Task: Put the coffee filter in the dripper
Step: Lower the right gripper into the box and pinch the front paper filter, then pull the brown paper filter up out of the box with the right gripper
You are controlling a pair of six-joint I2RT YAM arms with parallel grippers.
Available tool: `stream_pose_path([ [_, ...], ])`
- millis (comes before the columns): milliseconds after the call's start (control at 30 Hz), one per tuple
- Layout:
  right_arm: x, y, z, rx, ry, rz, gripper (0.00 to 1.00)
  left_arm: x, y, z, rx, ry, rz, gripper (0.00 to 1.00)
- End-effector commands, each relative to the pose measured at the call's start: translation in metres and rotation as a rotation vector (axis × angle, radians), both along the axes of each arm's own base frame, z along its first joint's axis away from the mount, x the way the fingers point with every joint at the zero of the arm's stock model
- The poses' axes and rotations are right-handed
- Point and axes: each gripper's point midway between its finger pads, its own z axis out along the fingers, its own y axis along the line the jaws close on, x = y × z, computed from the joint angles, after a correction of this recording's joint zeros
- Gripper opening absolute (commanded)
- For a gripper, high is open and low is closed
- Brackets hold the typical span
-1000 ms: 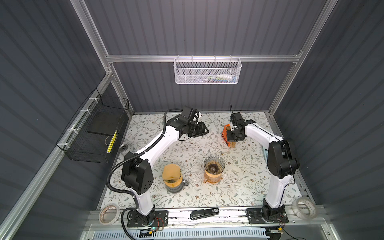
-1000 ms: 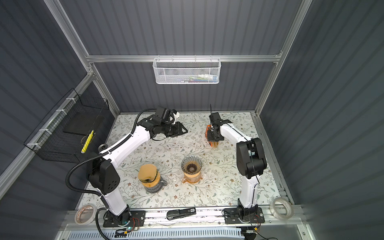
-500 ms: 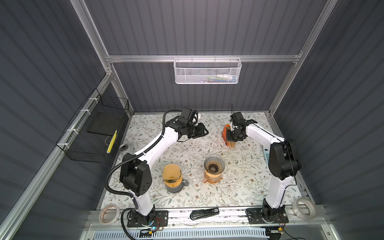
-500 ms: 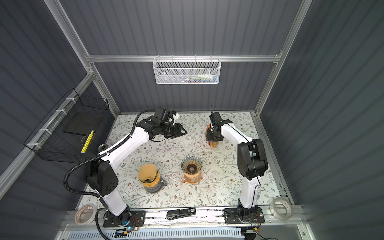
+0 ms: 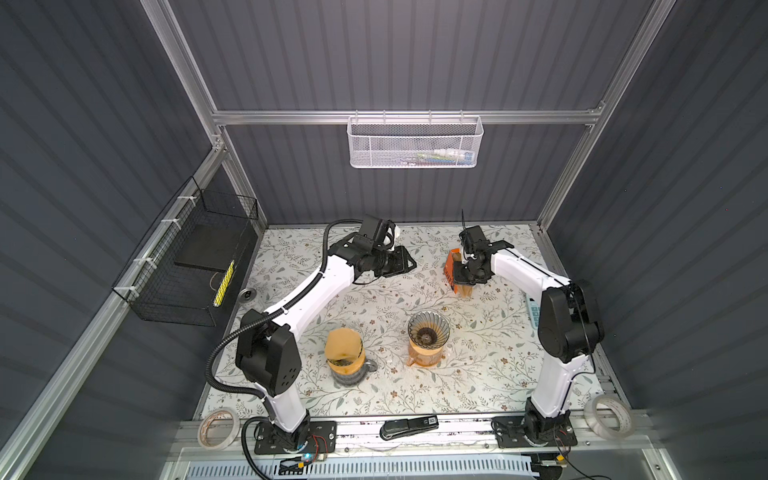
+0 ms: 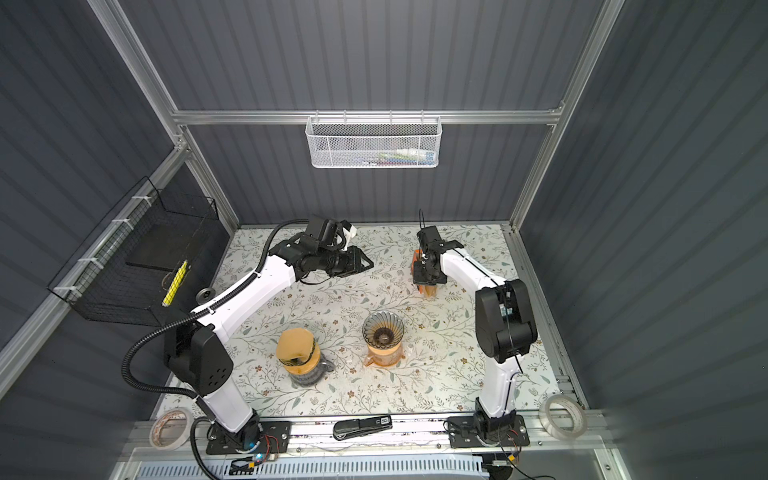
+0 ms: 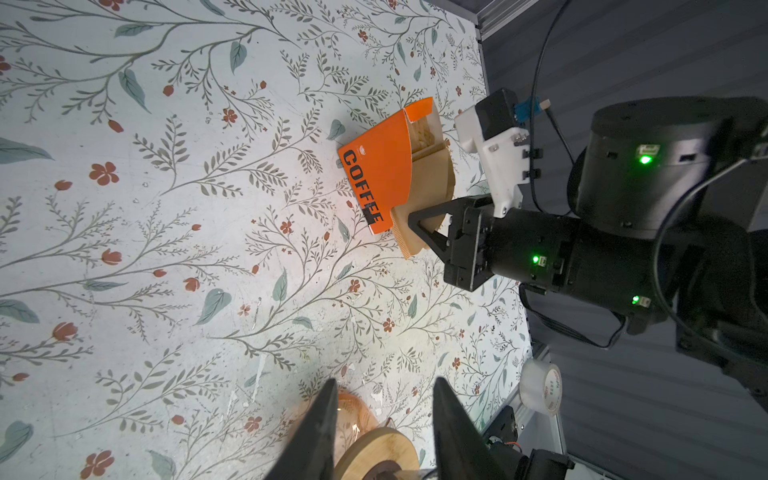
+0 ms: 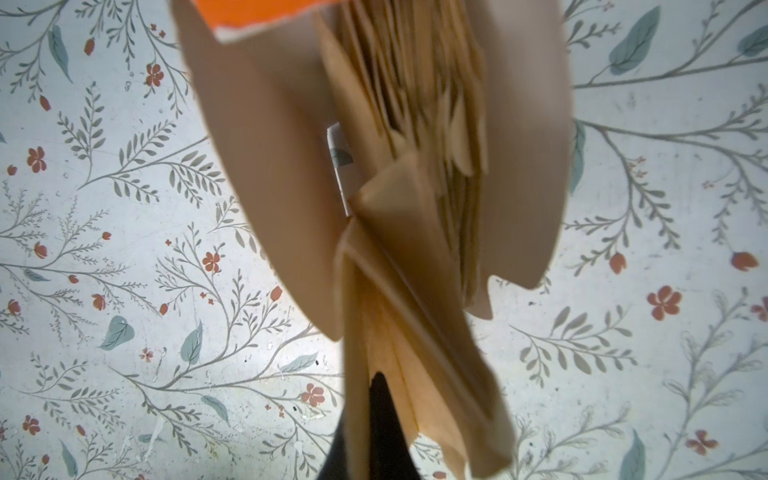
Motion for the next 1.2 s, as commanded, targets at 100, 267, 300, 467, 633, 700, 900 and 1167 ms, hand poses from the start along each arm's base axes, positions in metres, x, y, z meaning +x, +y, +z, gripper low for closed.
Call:
stream_pose_path([
  [100,-0.004,0.002,-0.003,-0.114,-0.001,0.01,0.0,-0.004,0.005,0.013,-0.028,-0.015,0.011,0.39],
  [267,-0.006,0.003,-0.007,-0.159,0.001,0.012,0.0,-0.005,0.007,0.015,-0.028,-0.019,0.013,0.39],
  [300,-0.006,0.004,-0.007,-0.166,0.0,0.015,0.0,-0.005,0.007,0.014,-0.027,-0.02,0.013,0.39],
  [467,-0.008,0.004,-0.012,-0.204,0.007,0.011,0.0,-0.006,0.008,0.014,-0.027,-0.019,0.012,0.39],
  [633,-0.008,0.004,-0.01,-0.269,-0.013,0.013,0.0,-0.006,0.008,0.014,-0.026,-0.021,0.012,0.39],
  [700,-0.009,0.004,-0.01,-0.278,-0.013,0.011,0.0,-0.006,0.008,0.014,-0.026,-0.021,0.012,0.39],
  [900,-0.012,0.007,-0.002,-0.284,-0.02,0.005,0.0,-0.007,0.008,0.013,-0.025,-0.02,0.012,0.39],
  [1167,-0.015,0.011,0.005,-0.268,-0.016,-0.004,0.0,-0.006,0.007,0.013,-0.027,-0.02,0.011,0.39],
])
